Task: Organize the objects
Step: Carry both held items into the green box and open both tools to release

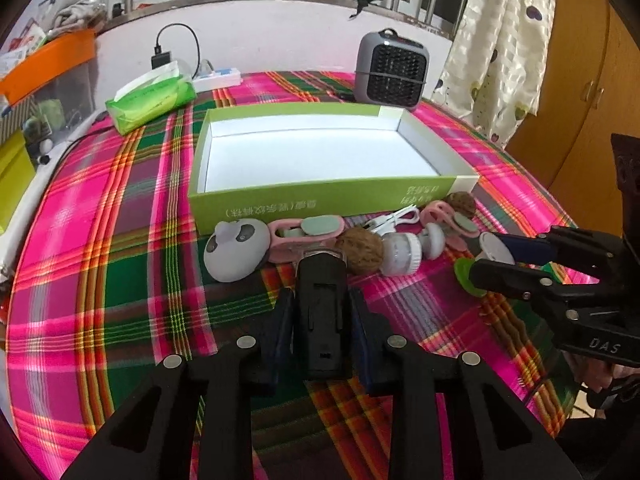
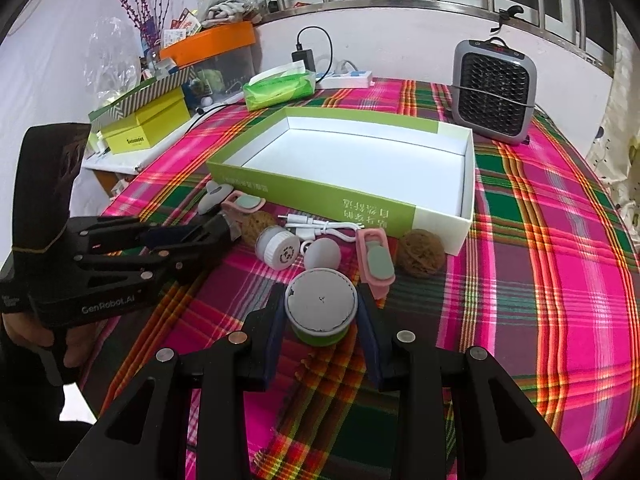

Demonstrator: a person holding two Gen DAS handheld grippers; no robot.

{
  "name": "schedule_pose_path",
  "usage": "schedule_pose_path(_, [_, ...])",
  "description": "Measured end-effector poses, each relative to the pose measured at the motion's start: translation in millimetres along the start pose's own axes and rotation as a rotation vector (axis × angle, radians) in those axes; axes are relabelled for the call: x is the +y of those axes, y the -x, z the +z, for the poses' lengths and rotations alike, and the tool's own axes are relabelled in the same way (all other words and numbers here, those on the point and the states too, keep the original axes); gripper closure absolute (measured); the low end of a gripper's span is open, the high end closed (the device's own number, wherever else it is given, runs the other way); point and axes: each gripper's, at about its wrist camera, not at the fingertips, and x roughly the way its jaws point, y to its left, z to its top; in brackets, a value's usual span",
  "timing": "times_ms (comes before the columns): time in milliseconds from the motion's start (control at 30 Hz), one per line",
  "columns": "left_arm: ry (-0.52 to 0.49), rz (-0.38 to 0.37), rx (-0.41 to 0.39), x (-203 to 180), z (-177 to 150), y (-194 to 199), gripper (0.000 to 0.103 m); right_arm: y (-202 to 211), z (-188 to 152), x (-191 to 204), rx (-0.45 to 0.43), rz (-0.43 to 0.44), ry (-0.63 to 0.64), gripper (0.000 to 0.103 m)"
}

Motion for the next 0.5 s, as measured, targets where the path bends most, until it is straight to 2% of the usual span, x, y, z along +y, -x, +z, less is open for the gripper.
schedule_pose_path(233, [-0.003, -0.005, -0.046, -9, 8, 14, 0.078, 3, 4, 2, -0.018, 0.007, 0.016, 0.068])
schedule_pose_path(500, [-0.014, 0.01, -0.047, -16, 24, 7, 0.078, 3, 16, 0, -0.045, 0.006, 0.026, 0.068])
